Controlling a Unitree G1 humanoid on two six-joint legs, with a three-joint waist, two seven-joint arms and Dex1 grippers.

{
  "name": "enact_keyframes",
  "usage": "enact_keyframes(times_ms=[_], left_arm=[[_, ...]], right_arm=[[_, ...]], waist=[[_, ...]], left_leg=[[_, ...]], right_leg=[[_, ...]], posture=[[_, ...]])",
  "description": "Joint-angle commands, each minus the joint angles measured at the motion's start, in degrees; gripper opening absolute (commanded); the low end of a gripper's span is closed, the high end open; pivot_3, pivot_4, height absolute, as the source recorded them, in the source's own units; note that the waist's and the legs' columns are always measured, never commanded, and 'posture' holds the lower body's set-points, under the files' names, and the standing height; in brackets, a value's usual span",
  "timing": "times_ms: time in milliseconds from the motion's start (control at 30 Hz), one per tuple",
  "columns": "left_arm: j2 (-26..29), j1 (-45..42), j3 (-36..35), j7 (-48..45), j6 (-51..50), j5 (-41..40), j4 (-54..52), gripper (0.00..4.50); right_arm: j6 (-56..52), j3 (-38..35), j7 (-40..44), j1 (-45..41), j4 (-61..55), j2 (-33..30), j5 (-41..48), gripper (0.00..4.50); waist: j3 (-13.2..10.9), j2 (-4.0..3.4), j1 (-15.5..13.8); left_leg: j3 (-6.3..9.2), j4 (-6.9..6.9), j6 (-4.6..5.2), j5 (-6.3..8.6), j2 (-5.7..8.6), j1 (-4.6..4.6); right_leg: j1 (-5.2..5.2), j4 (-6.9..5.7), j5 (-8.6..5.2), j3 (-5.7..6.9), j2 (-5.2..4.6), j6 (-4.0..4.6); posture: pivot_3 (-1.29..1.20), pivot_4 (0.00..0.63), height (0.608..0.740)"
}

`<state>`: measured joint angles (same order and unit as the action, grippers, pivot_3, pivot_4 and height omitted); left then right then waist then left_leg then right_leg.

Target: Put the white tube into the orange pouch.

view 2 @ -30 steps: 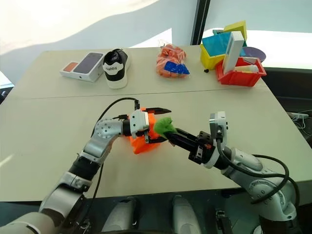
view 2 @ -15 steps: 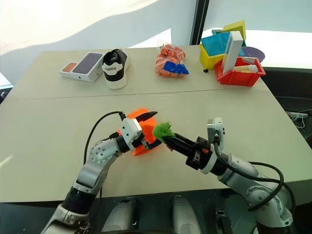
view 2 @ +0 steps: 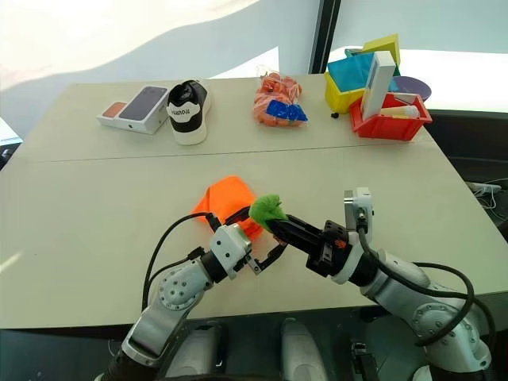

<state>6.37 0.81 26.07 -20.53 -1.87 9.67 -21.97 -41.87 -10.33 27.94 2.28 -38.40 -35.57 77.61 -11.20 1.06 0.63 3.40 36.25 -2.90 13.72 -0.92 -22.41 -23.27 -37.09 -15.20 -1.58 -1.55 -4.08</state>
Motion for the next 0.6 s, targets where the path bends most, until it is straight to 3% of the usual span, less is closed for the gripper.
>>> enact_keyframes(times_ms=[33, 600], left_arm=[[-1.75, 1.51, 1.43, 3.94, -0.55, 2.92, -4.13, 4.45], [-5.13, -2.12, 2.46, 9.49, 2.96, 4.60, 3.37, 4.45]], right_arm=[[0.07, -1.71, -0.65, -0.68, -2.59, -1.47, 3.82, 0.00], [0.12, -0.46, -2.06, -2.20, -2.38, -3.82, 6.02, 0.00]], waist=[[0.00, 0.00, -0.01], [0.00, 0.01, -0.05]], left_leg=[[0.00, 0.00, 0.00, 0.00, 0.00, 0.00], [-0.02, -0.01, 0.00, 0.01, 0.01, -0.06]], right_leg=[[0.00, 0.01, 0.00, 0.00, 0.00, 0.00], [-0.01, 0.13, -0.01, 0.01, 0.00, 0.00]], posture=[[0.00, 0.150, 0.740], [0.00, 0.150, 0.740]])
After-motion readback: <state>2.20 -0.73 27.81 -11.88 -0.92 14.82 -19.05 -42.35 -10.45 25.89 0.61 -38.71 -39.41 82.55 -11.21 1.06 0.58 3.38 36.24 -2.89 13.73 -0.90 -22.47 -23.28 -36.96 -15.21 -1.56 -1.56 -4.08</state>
